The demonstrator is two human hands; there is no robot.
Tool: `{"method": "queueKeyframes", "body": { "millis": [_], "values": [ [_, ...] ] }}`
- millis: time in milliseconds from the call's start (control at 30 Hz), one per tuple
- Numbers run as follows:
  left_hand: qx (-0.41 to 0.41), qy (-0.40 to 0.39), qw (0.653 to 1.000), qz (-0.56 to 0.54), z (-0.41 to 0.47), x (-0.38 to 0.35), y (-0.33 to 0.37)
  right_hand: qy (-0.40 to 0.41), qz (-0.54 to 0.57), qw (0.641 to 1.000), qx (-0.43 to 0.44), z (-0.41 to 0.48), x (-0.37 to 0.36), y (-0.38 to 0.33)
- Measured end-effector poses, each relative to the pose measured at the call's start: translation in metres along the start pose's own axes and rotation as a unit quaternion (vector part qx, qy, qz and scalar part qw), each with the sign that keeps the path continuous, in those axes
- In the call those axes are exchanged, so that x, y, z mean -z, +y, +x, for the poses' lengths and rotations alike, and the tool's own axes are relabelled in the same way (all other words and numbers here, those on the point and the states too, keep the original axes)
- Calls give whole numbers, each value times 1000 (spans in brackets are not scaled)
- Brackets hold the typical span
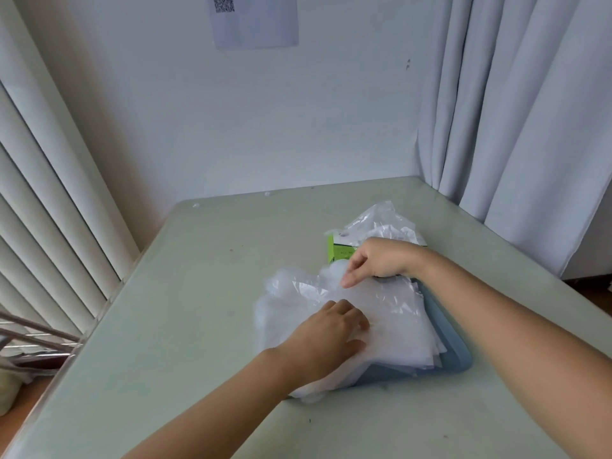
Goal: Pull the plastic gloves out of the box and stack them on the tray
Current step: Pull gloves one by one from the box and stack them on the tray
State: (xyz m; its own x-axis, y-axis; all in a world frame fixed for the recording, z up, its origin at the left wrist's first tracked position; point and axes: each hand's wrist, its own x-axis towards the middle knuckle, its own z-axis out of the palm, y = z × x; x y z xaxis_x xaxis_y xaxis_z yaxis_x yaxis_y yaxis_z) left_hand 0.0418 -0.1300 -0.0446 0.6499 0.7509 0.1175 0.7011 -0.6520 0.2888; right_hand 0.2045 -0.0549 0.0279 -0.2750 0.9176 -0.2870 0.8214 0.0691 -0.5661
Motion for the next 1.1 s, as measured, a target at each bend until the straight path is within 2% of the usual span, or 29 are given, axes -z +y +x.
{"method": "queueKeyframes", "body": {
  "millis": [67, 133, 233, 300, 367, 400, 500, 567, 700, 933, 1000, 1100],
  "values": [
    [0, -2, 1000, -11, -1, 0, -1, 45, 72, 996, 38, 9, -8, -2],
    [-5, -5, 1000, -21, -1, -1, -2, 155, 110, 979, 69, 15, -15, 2],
    [-5, -17, 1000, -21, 1, -3, -6, 335, 49, 934, 113, 8, -27, 10],
    [4, -27, 999, -15, 2, -5, -8, 371, 19, 909, 189, -11, -40, 14],
    [12, -38, 999, -12, 2, -7, -9, 345, -24, 906, 245, -32, -55, 21],
    [15, -44, 999, -8, 2, -8, -10, 301, -42, 920, 249, -41, -63, 25],
    [8, -39, 999, 3, -3, -11, -11, 100, -84, 975, 181, -51, -81, 48],
    [21, -70, 997, 22, -11, -7, -12, 12, -151, 981, 125, -51, -84, 61],
    [61, -170, 979, 93, -35, 18, -25, -5, -228, 970, 88, -51, -78, 68],
    [171, -303, 928, 135, -59, 71, -41, -22, -240, 968, 70, -52, -79, 68],
    [192, -285, 930, 130, -47, 79, -31, -23, -244, 967, 68, -53, -79, 66],
    [137, -151, 972, 117, -15, 67, -12, -26, -247, 966, 66, -53, -78, 65]
  ]
}}
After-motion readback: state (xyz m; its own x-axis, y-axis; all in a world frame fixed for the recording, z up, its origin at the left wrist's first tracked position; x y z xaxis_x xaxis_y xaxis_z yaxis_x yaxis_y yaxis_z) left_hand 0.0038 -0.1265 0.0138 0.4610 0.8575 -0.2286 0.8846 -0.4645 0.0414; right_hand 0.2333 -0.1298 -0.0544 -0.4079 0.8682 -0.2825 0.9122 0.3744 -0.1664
